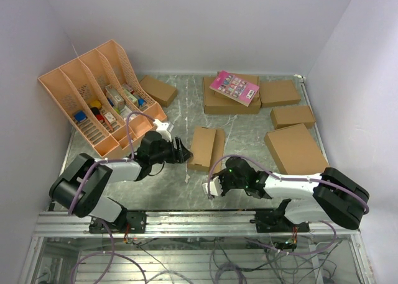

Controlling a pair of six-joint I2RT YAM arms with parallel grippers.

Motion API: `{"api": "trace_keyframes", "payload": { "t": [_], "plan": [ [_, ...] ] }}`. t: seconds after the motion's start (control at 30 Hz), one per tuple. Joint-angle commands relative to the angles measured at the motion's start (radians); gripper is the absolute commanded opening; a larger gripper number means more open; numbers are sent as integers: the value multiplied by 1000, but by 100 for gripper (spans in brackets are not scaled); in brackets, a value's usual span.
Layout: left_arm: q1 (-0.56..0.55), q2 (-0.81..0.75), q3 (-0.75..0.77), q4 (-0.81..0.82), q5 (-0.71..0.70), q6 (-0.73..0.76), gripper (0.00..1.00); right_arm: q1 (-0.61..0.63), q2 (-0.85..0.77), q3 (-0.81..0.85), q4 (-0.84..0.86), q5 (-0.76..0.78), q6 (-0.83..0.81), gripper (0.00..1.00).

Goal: Fold the paper box

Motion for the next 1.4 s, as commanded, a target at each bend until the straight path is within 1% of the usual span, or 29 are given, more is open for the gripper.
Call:
{"api": "trace_keyframes", "payload": {
  "t": [0.0, 0.1, 0.3, 0.5, 0.7, 0.83, 0.97, 1.1, 1.37],
  "plan": [
    [5, 46, -6, 93, 41, 12, 73, 3, -6, 20, -6, 9, 54, 14],
    [5, 63, -4, 98, 41, 16, 72, 1, -11, 37, -28, 12, 96, 9],
    [5, 85, 7, 44, 10, 46, 72, -15, -28, 70, -66, 1, 173, 5],
    [6, 97, 13, 18, -9, 55, 70, -57, -29, 110, -114, -31, 228, 3],
    [5, 113, 22, 14, -8, 56, 69, -99, -21, 125, -127, -61, 301, 0],
    [5, 115, 24, 3, -14, 62, 69, -152, -6, 151, -144, -99, 362, 0],
    [5, 121, 25, 5, -15, 60, 69, -216, 5, 158, -122, -136, 434, 0],
    [5, 130, 27, 8, -12, 60, 69, -221, 17, 177, -145, -179, 428, 0],
    [5, 141, 30, 3, -11, 64, 69, -242, 60, 220, -180, -195, 471, 0]
  ]
}}
